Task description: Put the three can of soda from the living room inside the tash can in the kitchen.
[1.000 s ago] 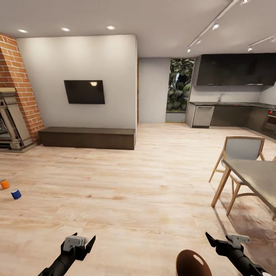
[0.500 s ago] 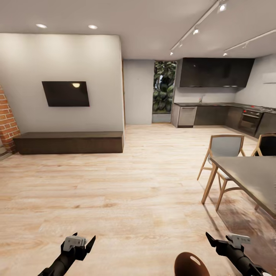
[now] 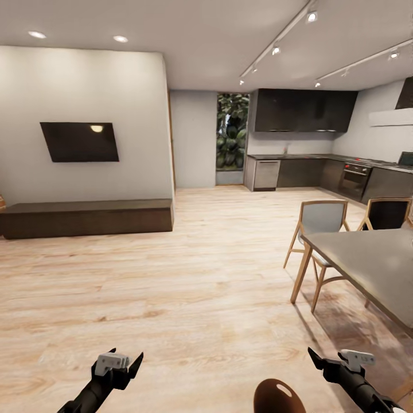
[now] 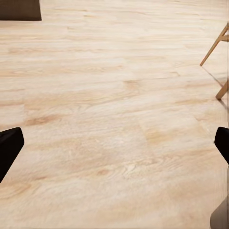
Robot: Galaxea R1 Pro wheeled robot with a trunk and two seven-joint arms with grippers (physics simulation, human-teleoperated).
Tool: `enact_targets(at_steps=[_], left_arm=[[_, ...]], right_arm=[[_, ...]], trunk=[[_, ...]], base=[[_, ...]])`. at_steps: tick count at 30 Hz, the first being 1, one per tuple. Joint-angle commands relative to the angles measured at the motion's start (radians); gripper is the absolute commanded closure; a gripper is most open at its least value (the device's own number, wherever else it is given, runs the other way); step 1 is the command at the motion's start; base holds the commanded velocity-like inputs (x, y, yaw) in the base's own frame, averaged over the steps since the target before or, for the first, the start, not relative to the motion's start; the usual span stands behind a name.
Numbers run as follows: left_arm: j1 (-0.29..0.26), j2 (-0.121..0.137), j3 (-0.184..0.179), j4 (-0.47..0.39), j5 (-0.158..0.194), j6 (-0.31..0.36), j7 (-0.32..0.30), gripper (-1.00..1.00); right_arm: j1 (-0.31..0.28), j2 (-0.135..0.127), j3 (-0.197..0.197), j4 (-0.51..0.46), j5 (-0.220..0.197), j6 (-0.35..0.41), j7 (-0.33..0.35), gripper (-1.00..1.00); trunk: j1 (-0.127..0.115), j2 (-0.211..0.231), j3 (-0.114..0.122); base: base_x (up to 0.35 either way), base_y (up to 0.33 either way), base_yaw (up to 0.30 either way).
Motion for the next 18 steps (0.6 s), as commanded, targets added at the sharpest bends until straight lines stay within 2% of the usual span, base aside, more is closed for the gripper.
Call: enact_targets(at_steps=[1,8,10,13,15,17,18], left_arm=[[0.000,0.000,0.000,0.000,0.000,0.000,0.000,-1.00],[0.000,0.000,0.000,0.000,-0.001,0.001,0.001,-1.00],[0.000,0.000,0.000,0.001,-0.001,0.001,0.001,-1.00],[0.000,0.001,0.000,0.001,-0.001,0.001,0.000,-1.00],[-0.001,0.001,0.000,0.001,-0.001,0.001,0.000,-1.00],[-0.001,0.001,0.001,0.011,-0.001,0.001,0.000,-1.00],[-0.001,0.001,0.001,0.014,-0.001,0.001,0.000,-1.00]], right_arm=[[0.000,0.000,0.000,0.000,0.001,0.001,0.000,-1.00],[-0.001,-0.009,-0.004,-0.001,0.001,0.004,0.001,-1.00],[-0.005,-0.012,-0.004,-0.003,0.004,0.028,0.001,-1.00],[-0.020,-0.020,-0.004,-0.012,0.013,0.174,-0.001,-1.00],[-0.052,-0.033,0.002,-0.012,0.028,0.283,-0.012,-1.00],[-0.176,-0.055,0.030,-0.004,0.098,0.498,-0.078,-1.00],[-0.213,-0.058,0.039,0.001,0.119,0.547,-0.096,-1.00]], trunk=[[0.000,0.000,0.000],[0.000,0.000,0.000],[0.000,0.000,0.000],[0.000,0.000,0.000],[0.000,0.000,0.000],[0.000,0.000,0.000],[0.000,0.000,0.000]], base=[[0.039,-0.227,-0.011],[0.066,-0.169,-0.004],[0.078,-0.057,-0.001],[0.079,-0.027,0.000],[0.078,-0.015,0.000],[0.051,-0.007,0.000],[0.032,-0.004,0.000]])
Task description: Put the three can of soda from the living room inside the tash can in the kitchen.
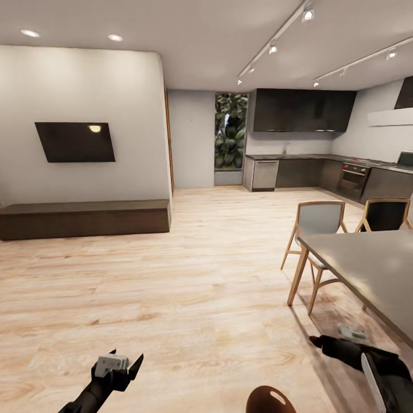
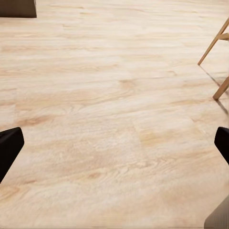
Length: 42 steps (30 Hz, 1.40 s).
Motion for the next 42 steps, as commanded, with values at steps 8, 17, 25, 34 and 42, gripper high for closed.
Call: enact_targets(at_steps=[8,17,25,34,42], left_arm=[[0.000,0.000,-0.001,0.014,0.001,0.000,0.000,-1.00],[0.000,0.000,-0.003,0.014,0.001,0.000,-0.002,-1.00],[0.000,0.000,-0.004,0.014,0.000,0.000,-0.003,-1.00],[0.000,-0.003,-0.001,0.015,0.000,0.002,0.000,-1.00],[-0.001,-0.003,0.001,0.016,-0.001,0.004,0.002,-1.00]], right_arm=[[-0.428,-0.049,0.064,0.341,0.162,0.367,-0.079,-1.00],[-0.615,-0.086,0.076,0.732,0.260,0.338,-0.096,-1.00],[-0.634,-0.064,0.078,0.765,0.293,0.333,-0.110,-1.00],[-0.638,-0.060,0.077,0.766,0.301,0.334,-0.111,-1.00],[-0.640,-0.063,0.075,0.765,0.301,0.334,-0.108,-1.00]], trunk=[[0.000,0.000,0.000],[0.000,0.000,0.000],[0.000,0.000,0.000],[0.015,-0.028,-0.012],[0.046,-0.084,-0.038]], base=[[0.010,-0.001,0.000],[0.000,0.000,0.000],[0.000,0.000,0.000],[0.000,0.000,0.000],[0.000,0.000,0.000]])
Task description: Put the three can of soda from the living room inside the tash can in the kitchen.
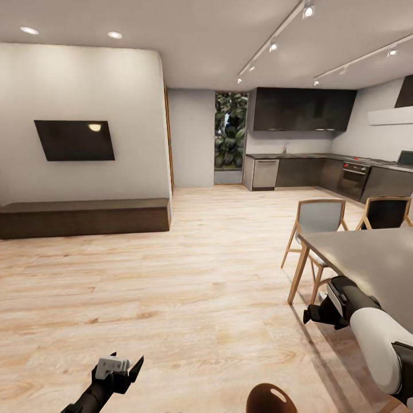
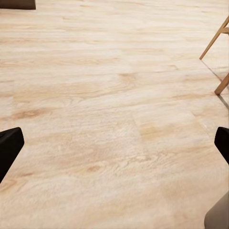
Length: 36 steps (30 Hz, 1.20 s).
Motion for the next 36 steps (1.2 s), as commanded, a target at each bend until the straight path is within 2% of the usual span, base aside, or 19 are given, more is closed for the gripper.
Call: enact_targets(at_steps=[1,20,36], left_arm=[[0.000,0.000,0.000,0.000,0.000,0.000,0.000,-1.00],[0.000,0.001,-0.003,-0.001,0.000,0.001,0.000,-1.00],[0.000,0.000,-0.005,-0.001,-0.001,0.001,-0.001,-1.00]], right_arm=[[0.000,0.000,0.000,0.000,0.000,0.000,0.000,-1.00],[0.000,-0.007,0.000,-0.001,0.003,-0.002,-0.005,-1.00],[0.000,0.002,0.000,0.000,0.003,-0.003,-0.005,-1.00]], trunk=[[0.004,-0.007,-0.004],[0.077,-0.140,-0.091],[0.138,-0.252,-0.166]], base=[[0.000,0.000,0.000],[0.000,0.000,0.000],[0.000,0.000,0.000]])
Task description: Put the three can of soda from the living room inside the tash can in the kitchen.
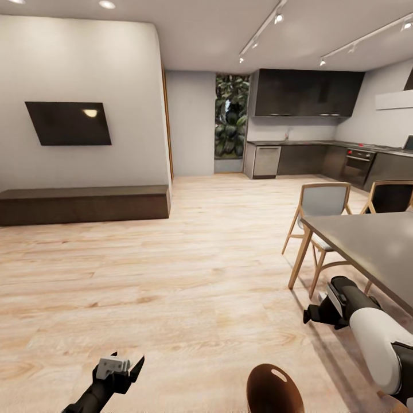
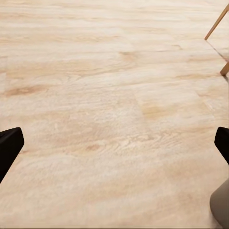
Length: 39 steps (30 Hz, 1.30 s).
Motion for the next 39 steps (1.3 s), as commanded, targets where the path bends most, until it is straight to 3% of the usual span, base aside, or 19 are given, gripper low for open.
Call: enact_targets(at_steps=[1,39], left_arm=[[0.000,0.000,0.000,0.000,0.000,0.000,0.000,-1.00],[-0.001,0.000,-0.002,0.018,-0.003,0.000,0.000,-1.00]], right_arm=[[0.000,0.000,0.000,0.000,0.000,0.000,0.000,-1.00],[-0.001,0.003,0.001,-0.003,0.000,-0.001,-0.002,-1.00]], trunk=[[0.004,-0.007,-0.005],[0.150,-0.273,-0.184]], base=[[0.000,0.000,0.000],[0.000,0.000,0.000]])
